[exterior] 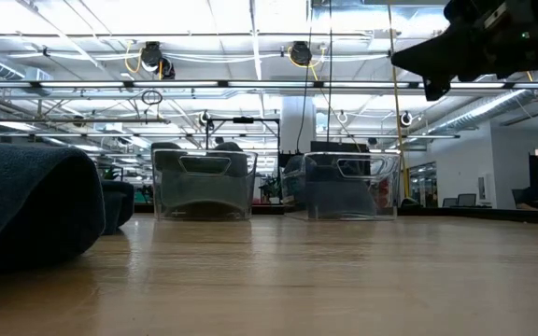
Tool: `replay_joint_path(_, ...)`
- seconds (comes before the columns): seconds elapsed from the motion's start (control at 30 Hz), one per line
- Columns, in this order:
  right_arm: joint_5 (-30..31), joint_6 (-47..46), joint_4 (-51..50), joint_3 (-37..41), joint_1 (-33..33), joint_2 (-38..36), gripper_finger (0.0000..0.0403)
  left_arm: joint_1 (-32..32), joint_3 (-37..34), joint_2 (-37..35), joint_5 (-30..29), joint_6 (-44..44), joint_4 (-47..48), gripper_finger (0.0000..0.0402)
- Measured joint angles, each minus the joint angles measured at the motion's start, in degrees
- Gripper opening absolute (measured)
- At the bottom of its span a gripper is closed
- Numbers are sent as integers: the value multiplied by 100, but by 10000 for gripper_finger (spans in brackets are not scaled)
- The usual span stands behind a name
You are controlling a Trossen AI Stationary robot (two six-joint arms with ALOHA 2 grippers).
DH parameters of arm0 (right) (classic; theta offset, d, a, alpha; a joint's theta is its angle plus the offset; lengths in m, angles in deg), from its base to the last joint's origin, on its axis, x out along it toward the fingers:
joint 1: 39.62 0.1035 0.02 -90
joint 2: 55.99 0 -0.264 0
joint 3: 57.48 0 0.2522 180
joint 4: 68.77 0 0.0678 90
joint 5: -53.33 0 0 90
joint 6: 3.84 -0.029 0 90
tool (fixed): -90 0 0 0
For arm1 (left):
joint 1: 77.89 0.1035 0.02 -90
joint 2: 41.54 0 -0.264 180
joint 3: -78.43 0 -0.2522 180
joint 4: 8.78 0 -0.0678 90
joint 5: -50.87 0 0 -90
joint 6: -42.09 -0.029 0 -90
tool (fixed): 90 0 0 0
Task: Pick & Place hat
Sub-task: Put the top blue cap into the right transparent bin
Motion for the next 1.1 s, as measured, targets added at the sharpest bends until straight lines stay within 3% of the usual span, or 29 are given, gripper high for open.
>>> replay_joint_path(0.47,-10,190,725,27,879,0,0,-1,0,0,0,0,-2,42)
replay_joint_path(0.9,46,449,943,27,1302,0,0,-2,0,0,-1,0,-2,42)
replay_joint_path(1.1,599,574,927,27,1488,2,0,-2,0,0,-2,0,0,42)
